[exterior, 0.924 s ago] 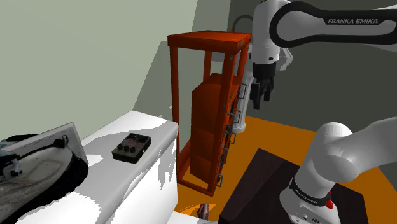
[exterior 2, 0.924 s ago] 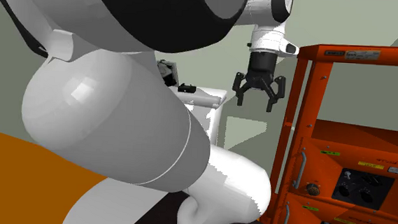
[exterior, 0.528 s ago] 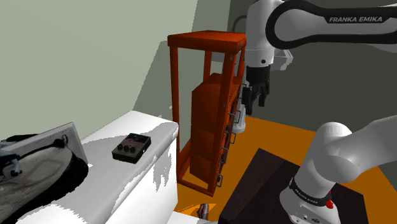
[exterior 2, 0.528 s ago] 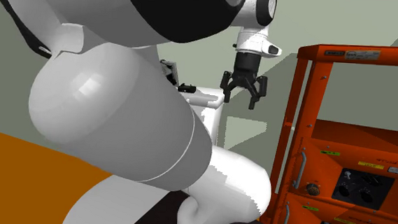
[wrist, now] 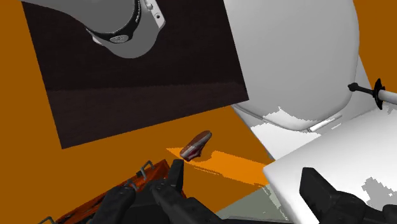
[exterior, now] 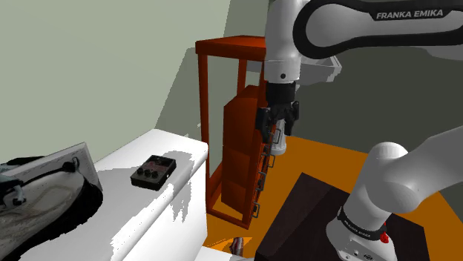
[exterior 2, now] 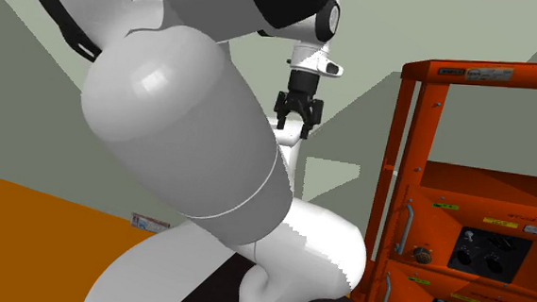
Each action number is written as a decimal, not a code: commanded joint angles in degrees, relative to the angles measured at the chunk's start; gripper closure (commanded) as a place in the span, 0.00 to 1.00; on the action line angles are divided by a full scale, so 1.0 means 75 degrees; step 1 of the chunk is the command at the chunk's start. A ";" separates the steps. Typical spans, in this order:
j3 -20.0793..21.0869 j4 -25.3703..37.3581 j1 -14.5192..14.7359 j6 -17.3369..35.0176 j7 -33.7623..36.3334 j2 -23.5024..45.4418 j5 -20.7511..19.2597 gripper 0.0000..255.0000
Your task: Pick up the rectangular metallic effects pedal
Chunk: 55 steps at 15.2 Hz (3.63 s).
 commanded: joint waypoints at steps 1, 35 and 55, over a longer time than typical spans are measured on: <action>0.0330 0.0259 0.0030 0.0222 0.0554 0.0338 0.0307 0.00; 0.3022 0.4858 0.0367 0.3184 0.6599 0.6134 -0.0575 1.00; 0.3042 0.6046 0.0418 0.2088 0.6881 0.6204 -0.0694 1.00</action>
